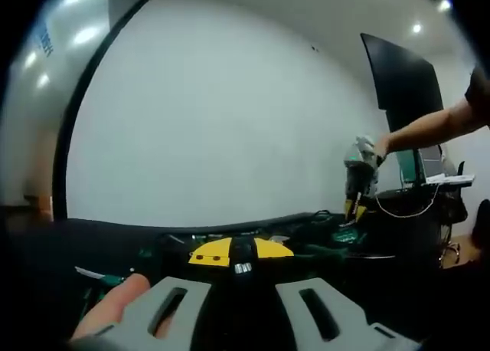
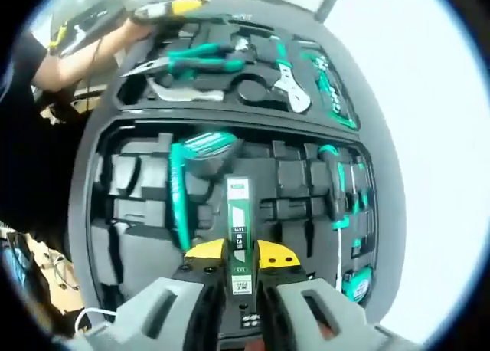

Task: Pick up the tools and put them into their designated positions in the toolbox.

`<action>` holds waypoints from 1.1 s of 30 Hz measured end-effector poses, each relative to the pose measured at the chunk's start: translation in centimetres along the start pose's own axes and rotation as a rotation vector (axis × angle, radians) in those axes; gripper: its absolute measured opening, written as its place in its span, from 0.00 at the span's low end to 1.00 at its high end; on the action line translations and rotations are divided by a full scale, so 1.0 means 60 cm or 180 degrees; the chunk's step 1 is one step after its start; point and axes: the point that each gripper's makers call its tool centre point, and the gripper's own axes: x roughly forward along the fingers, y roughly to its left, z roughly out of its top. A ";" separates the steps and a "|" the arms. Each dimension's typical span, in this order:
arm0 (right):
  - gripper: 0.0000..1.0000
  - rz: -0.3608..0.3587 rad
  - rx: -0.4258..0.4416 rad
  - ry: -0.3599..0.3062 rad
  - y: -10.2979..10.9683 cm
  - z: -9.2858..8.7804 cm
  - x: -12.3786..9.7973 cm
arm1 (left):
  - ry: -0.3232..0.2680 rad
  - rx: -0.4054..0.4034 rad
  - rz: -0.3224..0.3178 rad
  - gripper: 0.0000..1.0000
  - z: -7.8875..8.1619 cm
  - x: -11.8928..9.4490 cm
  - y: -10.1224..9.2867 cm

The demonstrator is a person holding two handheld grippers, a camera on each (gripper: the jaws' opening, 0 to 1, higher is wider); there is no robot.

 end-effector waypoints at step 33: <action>0.12 -0.0811 0.0897 -0.1195 -0.078 0.111 -0.072 | -0.0019 -0.0005 0.0009 0.11 0.002 -0.001 -0.001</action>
